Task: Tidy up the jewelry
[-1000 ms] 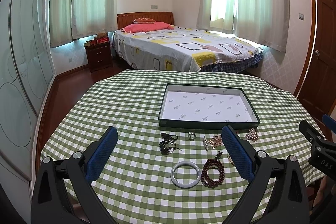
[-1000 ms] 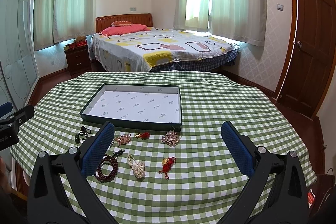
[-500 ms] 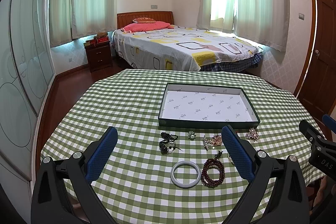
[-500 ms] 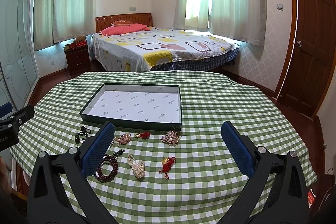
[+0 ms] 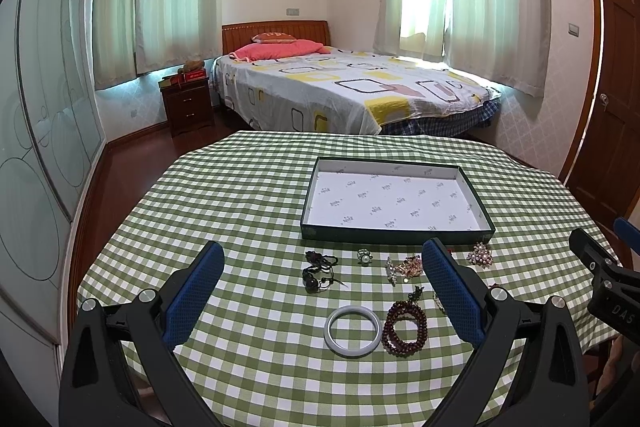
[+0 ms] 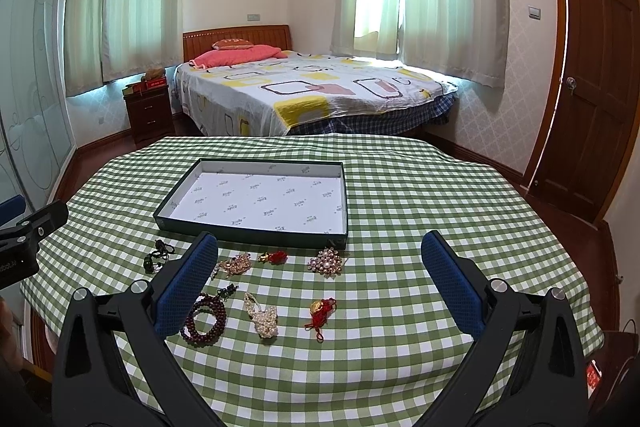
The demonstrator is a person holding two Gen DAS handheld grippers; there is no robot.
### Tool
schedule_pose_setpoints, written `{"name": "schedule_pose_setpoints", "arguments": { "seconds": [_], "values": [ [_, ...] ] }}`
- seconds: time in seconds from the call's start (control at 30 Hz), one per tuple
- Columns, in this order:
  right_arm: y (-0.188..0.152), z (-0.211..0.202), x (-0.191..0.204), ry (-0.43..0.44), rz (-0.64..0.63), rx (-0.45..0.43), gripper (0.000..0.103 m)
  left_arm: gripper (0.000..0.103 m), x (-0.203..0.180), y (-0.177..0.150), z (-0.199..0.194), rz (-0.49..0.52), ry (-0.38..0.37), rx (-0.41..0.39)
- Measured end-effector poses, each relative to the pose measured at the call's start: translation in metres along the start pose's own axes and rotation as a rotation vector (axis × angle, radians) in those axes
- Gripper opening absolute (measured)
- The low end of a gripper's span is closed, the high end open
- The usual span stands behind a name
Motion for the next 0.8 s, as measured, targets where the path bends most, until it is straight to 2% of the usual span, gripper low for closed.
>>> {"name": "schedule_pose_setpoints", "arguments": {
  "seconds": [0.8],
  "values": [
    [0.0003,-0.0035,0.0014,0.000,-0.002,-0.005,0.099,0.096,-0.0010,-0.0004,0.0001,0.000,0.000,0.002]
  ]
}}
Point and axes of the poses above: each gripper's, at about its wrist camera, not at the fingertips, and z roughly the way its jaws point, x to its left, y to its top, the point moved 8 cm from there along z, roughly the way its jaws point, and after that the axes turned 13 degrees about -z, right-handed, at the moved point
